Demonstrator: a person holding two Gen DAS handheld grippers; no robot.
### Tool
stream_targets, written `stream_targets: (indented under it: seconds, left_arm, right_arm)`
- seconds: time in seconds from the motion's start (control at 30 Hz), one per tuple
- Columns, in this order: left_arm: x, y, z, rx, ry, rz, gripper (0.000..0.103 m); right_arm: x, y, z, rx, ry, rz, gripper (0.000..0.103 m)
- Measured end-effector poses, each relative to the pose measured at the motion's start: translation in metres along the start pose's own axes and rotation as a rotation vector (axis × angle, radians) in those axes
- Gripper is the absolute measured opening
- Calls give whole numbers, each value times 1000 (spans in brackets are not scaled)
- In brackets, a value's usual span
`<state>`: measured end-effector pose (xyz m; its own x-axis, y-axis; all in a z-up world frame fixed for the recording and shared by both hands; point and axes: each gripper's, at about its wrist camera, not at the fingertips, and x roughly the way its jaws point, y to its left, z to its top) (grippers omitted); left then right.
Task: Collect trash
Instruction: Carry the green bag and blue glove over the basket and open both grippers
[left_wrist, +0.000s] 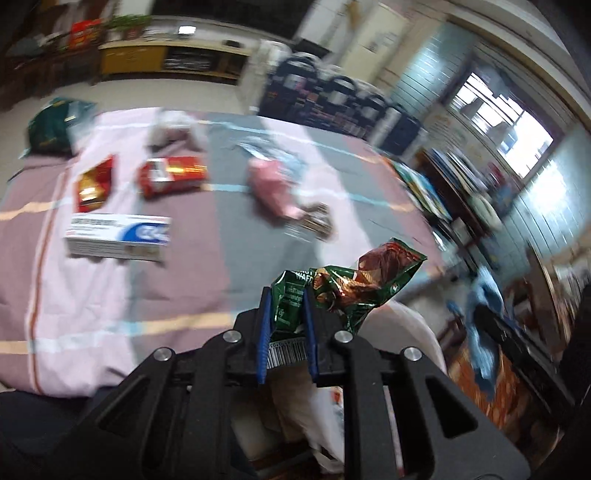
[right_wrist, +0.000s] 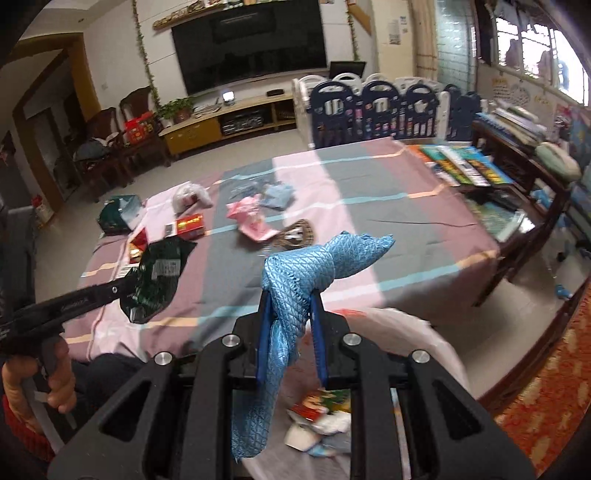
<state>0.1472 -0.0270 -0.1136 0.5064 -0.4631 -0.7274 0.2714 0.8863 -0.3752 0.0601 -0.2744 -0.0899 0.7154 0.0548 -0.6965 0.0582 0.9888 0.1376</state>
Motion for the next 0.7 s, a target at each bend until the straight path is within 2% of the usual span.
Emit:
stream_targets:
  seconds: [0.1, 0.2, 0.27, 0.3, 0.33, 0.4, 0.43, 0.47, 0.5, 0.53, 0.57, 0.7]
  left_arm:
    - [11, -56, -24, 143, 79, -80, 17]
    - [34, -93, -54, 243, 185, -139, 19]
    - [61, -109, -76, 292, 252, -144, 37]
    - [74, -112, -85, 305, 277, -129, 43]
    - [84, -114, -94, 319, 300, -109, 53]
    - [92, -110, -103, 338, 318, -68, 54]
    - [92, -108, -103, 341, 315, -51, 57]
    - [88, -106, -100, 336, 296, -35, 65]
    - [80, -102, -94, 324, 261, -20, 71]
    - [69, -98, -87, 308, 216, -4, 80]
    - [58, -92, -81, 291, 171, 11, 83]
    - [17, -66, -61, 225, 41, 84, 85]
  right_arm:
    - [-23, -28, -10, 37, -6, -46, 21]
    - [-38, -55, -17, 97, -3, -74, 21]
    - [-46, -70, -22, 132, -2, -86, 21]
    - [-47, -74, -24, 141, -1, -89, 21]
    - [-48, -78, -27, 151, 5, -89, 21]
    - [-43, -84, -34, 178, 50, -70, 24]
    - [-37, -86, -39, 197, 79, -63, 26]
    - [-34, -89, -44, 215, 103, -63, 32]
    - [-26, -91, -50, 233, 140, -65, 44]
    - [-19, -92, -55, 250, 176, -71, 51]
    - [-15, -91, -59, 260, 196, -73, 62]
    - [-13, -79, -60, 260, 205, -100, 67]
